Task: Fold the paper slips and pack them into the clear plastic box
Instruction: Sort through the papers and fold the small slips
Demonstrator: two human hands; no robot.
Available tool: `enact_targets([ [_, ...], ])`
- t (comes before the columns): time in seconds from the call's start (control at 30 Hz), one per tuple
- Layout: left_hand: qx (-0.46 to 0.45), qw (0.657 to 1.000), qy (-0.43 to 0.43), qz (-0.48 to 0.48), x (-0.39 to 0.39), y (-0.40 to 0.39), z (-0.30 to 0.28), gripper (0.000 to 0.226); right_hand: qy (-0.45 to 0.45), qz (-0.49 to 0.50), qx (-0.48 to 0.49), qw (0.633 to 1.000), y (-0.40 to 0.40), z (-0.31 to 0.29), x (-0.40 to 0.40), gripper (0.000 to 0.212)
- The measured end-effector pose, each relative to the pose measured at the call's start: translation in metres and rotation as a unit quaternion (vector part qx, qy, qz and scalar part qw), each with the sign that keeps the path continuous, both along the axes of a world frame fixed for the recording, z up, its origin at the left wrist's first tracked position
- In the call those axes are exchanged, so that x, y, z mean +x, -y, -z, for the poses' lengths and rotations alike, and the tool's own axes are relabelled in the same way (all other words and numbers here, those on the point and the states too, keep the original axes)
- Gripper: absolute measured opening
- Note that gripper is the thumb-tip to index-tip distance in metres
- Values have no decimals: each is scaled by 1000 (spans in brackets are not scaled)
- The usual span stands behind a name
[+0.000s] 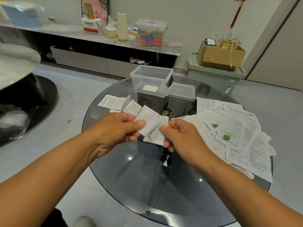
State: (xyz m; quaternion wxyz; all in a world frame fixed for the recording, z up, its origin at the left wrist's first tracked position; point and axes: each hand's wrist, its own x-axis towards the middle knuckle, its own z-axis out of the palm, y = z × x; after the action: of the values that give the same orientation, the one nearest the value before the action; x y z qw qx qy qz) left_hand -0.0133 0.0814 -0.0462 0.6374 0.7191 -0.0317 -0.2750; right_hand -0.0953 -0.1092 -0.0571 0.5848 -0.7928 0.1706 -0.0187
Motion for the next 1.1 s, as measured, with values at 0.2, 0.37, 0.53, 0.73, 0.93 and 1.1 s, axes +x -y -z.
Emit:
enact_targets([
  [0.2,6,999,41,-12,-9,14,2,13,49,-13,118,992,-4,-5,-3,13],
  [0.37,-18,996,67,-52,-11,19,1,16,60,-79,169,981,-2,-8,-6,28],
  [0.53,30,989,141,40,-20,20,-5,12,66,12,134,989,-2,-1,-2,14],
  [0.73,62,950,264,151,-28,19,-11,32,50,3,194,980,-2,7,2,20],
  [0.93,224,847,463,134,-15,18,11,18,77,-30,-13,997,0,10,-2,22],
  [1.1,198,875,439,51,-3,14,3,20,67,-42,-207,975,10,2,1,13],
])
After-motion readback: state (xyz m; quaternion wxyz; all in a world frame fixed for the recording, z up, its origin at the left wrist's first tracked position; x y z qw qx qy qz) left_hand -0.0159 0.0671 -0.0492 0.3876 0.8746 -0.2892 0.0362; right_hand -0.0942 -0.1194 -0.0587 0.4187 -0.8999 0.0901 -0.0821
